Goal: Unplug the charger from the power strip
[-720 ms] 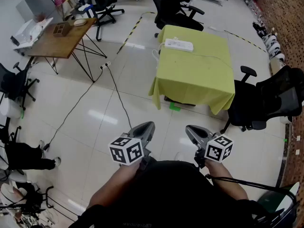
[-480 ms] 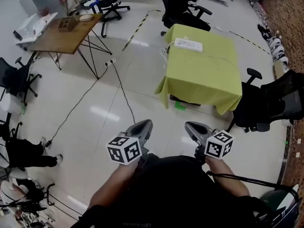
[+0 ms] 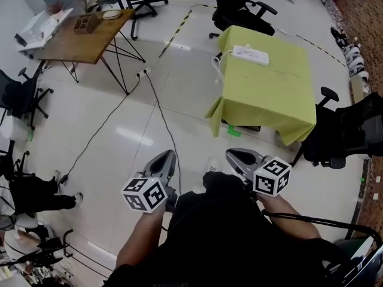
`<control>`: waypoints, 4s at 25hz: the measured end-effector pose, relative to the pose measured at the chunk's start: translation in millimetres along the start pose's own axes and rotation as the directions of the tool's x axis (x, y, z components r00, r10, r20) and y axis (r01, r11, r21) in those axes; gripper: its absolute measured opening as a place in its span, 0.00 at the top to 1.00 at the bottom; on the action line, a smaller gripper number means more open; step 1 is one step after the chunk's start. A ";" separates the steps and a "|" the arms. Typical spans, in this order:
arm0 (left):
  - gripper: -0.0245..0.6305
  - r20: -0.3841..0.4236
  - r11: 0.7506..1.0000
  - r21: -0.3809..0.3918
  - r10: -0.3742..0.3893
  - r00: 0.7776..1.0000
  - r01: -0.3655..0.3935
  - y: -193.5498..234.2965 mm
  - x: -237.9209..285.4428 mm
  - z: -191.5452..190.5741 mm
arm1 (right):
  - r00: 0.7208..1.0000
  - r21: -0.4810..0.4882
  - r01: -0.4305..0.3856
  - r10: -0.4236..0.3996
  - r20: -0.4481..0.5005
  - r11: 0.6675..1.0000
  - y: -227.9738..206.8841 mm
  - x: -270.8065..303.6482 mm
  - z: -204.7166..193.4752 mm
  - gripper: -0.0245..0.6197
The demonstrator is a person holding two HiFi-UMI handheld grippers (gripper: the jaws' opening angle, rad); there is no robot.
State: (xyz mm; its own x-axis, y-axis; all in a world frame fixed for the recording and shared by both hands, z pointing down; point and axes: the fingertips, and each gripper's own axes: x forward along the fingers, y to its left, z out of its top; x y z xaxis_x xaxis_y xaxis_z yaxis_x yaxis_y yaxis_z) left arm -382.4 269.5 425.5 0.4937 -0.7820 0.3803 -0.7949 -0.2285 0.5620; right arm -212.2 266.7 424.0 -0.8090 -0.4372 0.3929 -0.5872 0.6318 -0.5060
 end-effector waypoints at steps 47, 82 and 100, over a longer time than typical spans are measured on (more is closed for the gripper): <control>0.95 -0.520 0.776 0.219 -0.421 0.743 0.592 -27.2 488.3 210.3 | 0.769 0.389 0.484 -0.593 0.240 0.784 -356.5 77.3 222.1 0.96; 0.95 -0.798 0.538 0.110 -0.453 0.397 0.836 10.7 642.5 236.0 | 0.495 0.334 0.834 -0.863 -0.104 0.438 -522.7 137.7 210.1 0.64; 0.95 -0.748 0.623 0.156 -0.432 0.503 0.767 40.1 666.0 263.1 | 0.524 0.317 0.826 -0.841 -0.131 0.465 -579.9 166.1 208.1 0.64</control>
State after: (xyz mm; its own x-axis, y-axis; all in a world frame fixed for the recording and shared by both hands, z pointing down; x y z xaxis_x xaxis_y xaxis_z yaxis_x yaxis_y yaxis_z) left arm -178.2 -413.1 508.0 0.8558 0.1389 0.4983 -0.1716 -0.8326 0.5267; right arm -11.8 -305.4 622.9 0.0733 -0.6767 0.7326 -0.9503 -0.2702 -0.1545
